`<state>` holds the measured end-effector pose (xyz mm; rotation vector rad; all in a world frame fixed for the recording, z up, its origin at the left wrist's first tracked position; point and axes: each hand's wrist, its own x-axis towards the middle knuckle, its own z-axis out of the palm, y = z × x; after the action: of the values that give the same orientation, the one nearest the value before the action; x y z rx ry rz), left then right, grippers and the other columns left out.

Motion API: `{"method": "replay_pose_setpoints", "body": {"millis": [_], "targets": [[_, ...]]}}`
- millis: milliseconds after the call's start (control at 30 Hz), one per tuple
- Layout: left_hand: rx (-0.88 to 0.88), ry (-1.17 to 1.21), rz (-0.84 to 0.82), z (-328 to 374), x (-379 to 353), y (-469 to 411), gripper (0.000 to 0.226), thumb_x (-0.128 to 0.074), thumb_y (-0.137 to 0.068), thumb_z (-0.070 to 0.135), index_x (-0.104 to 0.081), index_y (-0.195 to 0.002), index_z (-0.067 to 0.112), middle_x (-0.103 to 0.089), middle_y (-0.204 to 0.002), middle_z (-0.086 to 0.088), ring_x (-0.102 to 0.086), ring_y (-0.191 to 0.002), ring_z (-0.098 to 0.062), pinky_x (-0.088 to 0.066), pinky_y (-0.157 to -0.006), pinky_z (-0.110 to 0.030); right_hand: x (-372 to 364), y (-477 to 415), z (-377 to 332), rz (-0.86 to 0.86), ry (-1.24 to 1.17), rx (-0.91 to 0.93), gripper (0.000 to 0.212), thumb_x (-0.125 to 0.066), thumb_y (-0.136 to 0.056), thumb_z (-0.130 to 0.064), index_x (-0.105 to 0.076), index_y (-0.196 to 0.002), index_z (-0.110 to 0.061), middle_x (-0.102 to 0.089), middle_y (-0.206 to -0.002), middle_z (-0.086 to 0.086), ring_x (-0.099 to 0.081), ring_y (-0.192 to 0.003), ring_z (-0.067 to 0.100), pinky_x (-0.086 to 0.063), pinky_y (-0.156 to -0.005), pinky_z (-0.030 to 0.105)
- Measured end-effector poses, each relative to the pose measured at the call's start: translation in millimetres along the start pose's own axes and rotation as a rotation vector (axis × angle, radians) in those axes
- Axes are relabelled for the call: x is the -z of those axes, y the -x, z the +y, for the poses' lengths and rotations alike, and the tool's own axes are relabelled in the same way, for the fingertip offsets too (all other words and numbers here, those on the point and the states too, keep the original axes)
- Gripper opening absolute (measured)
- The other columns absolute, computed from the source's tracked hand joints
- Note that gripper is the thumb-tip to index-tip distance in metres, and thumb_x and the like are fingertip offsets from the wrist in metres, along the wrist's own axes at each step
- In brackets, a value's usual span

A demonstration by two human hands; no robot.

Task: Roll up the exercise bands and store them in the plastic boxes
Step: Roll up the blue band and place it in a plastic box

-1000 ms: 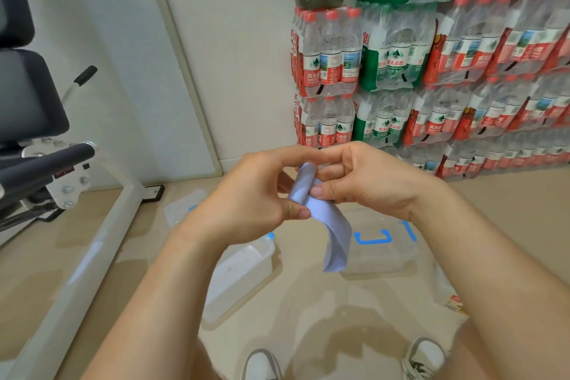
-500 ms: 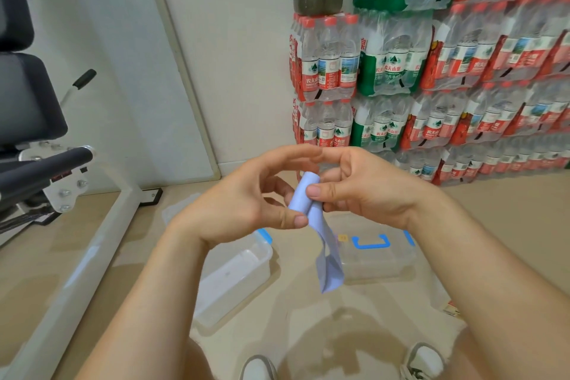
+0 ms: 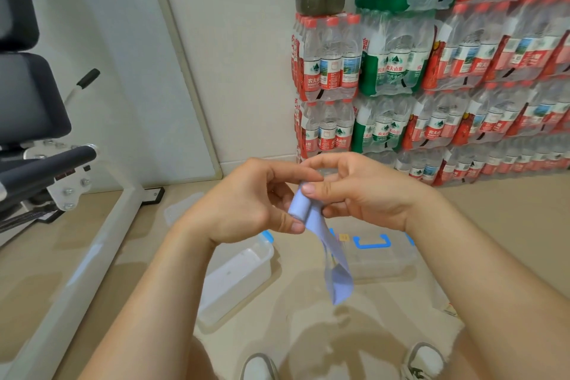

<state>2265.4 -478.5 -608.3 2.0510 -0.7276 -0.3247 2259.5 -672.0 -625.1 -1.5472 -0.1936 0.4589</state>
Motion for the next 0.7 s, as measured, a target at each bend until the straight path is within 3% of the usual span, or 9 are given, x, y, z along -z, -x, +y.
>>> {"method": "replay_pose_setpoints", "body": {"millis": [133, 233, 300, 400, 500, 700], "targets": [[0.017, -0.208, 0.012, -4.1, -0.8, -2.8, 0.068, -0.081, -0.060, 0.006, -0.062, -0.100, 0.058, -0.067, -0.094, -0.010, -0.057, -0.082, -0.027, -0.053, -0.083, -0.038, -2.6, -2.0, 1.3, 0.074, 0.130, -0.026, 0.031, -0.074, -0.079, -0.011, -0.063, -0.108, -0.008, -0.069, -0.094, 0.014, -0.064, -0.079, 0.012, -0.054, -0.067, 0.025], [0.004, -0.186, 0.008, -6.1, -1.2, -2.8, 0.070, -0.076, -0.065, 0.001, -0.060, -0.113, 0.050, -0.065, -0.109, -0.001, -0.057, -0.087, -0.026, -0.054, -0.085, -0.039, -1.8, -3.4, 1.4, 0.118, 0.079, 0.014, 0.035, -0.073, -0.079, -0.004, -0.062, -0.112, -0.009, -0.073, -0.086, 0.009, -0.067, -0.078, 0.013, -0.056, -0.066, 0.025], [-0.015, 0.013, 0.048, -5.9, 0.0, -2.0, 0.070, -0.074, -0.069, -0.002, -0.057, -0.122, 0.041, -0.062, -0.119, 0.008, -0.059, -0.089, -0.020, -0.056, -0.082, -0.032, -0.1, -3.5, 0.3, 0.164, 0.034, 0.058, 0.037, -0.072, -0.079, -0.002, -0.063, -0.113, -0.012, -0.074, -0.083, 0.009, -0.069, -0.077, 0.014, -0.056, -0.066, 0.025], [0.073, 0.252, 0.216, -7.8, 2.1, -3.0, 0.044, -0.074, -0.079, 0.011, -0.061, -0.117, 0.028, -0.070, -0.108, 0.001, -0.067, -0.090, -0.019, -0.056, -0.080, -0.025, -0.8, -4.8, 0.2, 0.250, -0.022, 0.113, 0.032, -0.070, -0.081, -0.001, -0.067, -0.111, -0.010, -0.073, -0.093, 0.017, -0.069, -0.081, 0.017, -0.055, -0.064, 0.023], [0.170, 0.223, 0.258, -8.5, -2.3, -5.9, 0.017, -0.067, -0.085, 0.024, -0.070, -0.100, 0.018, -0.075, -0.086, -0.005, -0.066, -0.075, -0.013, -0.055, -0.074, -0.025, -6.8, -7.3, 1.1, 0.315, -0.062, 0.158, 0.025, -0.070, -0.079, 0.003, -0.069, -0.102, -0.007, -0.071, -0.096, 0.018, -0.068, -0.079, 0.017, -0.056, -0.063, 0.023], [0.149, 0.223, 0.342, -9.7, -5.5, -9.7, 0.009, -0.067, -0.086, 0.014, -0.075, -0.091, 0.013, -0.075, -0.080, -0.012, -0.061, -0.064, -0.012, -0.053, -0.063, -0.023, -8.6, -7.2, -0.1, 0.323, -0.074, 0.143, 0.019, -0.072, -0.079, -0.001, -0.070, -0.095, -0.009, -0.071, -0.095, 0.017, -0.069, -0.080, 0.017, -0.056, -0.063, 0.024]]}}
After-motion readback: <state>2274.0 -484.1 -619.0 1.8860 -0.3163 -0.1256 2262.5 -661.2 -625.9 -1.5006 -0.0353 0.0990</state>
